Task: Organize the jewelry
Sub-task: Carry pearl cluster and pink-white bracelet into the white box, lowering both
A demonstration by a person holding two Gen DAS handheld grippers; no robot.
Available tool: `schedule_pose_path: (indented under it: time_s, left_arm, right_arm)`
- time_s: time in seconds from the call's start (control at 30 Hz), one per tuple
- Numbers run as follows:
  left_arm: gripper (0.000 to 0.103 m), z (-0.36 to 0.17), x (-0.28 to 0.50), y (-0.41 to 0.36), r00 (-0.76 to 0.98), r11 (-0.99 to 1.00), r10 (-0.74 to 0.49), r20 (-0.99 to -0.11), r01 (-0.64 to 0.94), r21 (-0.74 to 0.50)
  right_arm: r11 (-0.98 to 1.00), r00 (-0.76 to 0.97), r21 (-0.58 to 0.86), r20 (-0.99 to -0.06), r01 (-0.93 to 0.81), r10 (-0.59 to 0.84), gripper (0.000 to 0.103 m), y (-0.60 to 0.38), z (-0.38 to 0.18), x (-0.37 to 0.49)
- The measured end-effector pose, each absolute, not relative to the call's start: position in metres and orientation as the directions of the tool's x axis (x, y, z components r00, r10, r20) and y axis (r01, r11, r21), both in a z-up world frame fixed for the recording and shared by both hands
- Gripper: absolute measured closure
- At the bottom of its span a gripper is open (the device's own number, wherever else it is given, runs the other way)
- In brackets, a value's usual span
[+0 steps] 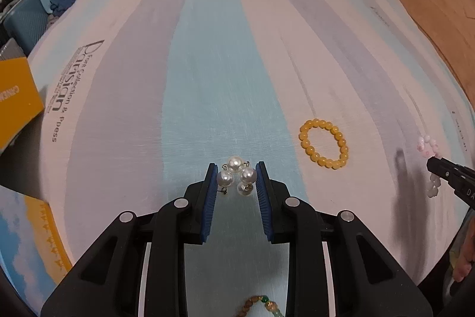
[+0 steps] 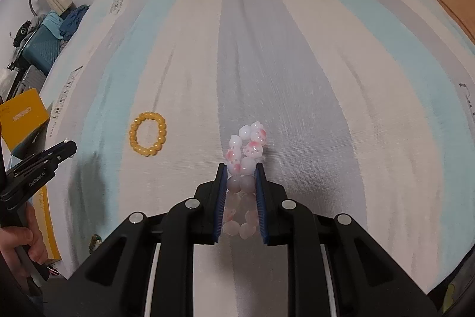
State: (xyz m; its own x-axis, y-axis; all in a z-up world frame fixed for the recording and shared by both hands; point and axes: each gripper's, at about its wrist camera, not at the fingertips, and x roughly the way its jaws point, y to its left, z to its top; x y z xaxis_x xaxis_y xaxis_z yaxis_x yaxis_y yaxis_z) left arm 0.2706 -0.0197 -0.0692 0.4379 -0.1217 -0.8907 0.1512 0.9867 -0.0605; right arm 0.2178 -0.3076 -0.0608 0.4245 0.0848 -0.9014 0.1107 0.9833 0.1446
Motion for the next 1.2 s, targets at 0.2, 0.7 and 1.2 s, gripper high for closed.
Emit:
schedule_pose_path:
  time_s: [0.2, 0.7, 1.2]
  left_arm:
    - [0.078, -0.053, 0.257, -0.018, 0.449, 0.987, -0.121, -0.885, 0.147, -0.06]
    - [0.078, -0.01, 0.214, 0.019, 0.49, 0.994, -0.095, -0.866, 0.099, -0.053]
    - [0.078, 0.035, 0.158, 0.086, 0.548, 0.999, -0.031, -0.836, 0.004, -0.035]
  right_arm:
    - [0.984, 0.443, 0.145, -0.893, 0.107, 0.084, 0.085, -0.3, -0.046, 0.208]
    - [0.988, 0.496, 0.148, -0.861, 0.035, 0.111, 0.085, -0.247, 0.001, 0.184]
    - [0.984, 0.532, 0.151, -0.828, -0.094, 0.178, 0.085, -0.156, 0.042, 0.158]
